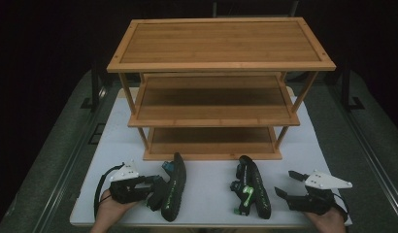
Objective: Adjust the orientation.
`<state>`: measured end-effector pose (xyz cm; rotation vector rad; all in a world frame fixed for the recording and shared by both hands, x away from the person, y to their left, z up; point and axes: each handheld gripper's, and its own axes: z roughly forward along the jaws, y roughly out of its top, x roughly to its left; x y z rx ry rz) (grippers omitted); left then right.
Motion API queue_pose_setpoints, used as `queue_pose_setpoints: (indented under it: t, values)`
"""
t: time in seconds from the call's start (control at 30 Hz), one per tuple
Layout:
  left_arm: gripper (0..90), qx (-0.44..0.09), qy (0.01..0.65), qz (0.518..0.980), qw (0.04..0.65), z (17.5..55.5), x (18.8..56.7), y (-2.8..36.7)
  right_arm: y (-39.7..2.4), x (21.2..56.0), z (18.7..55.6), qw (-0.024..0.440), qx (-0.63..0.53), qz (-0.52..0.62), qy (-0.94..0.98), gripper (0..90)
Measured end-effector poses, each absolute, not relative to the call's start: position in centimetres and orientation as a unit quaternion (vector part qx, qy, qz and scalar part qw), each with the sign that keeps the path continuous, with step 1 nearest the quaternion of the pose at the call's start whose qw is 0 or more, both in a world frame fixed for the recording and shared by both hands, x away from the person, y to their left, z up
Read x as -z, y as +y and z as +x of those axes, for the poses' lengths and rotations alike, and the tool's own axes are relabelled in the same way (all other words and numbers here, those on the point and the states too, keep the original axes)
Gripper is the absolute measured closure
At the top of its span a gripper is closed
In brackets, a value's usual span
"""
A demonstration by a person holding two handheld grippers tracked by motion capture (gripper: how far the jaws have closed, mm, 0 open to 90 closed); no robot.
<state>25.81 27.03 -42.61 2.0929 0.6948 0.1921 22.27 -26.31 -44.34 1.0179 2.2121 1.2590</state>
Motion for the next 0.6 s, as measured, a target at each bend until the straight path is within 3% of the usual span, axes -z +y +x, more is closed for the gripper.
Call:
queue_pose_setpoints:
  t: [0.6]
  values:
    - [73.6,-0.084,0.259,0.842,0.466,26.03,41.55,26.01,-26.3,44.39,22.34,0.2,-0.45,0.365,0.79,21.8]
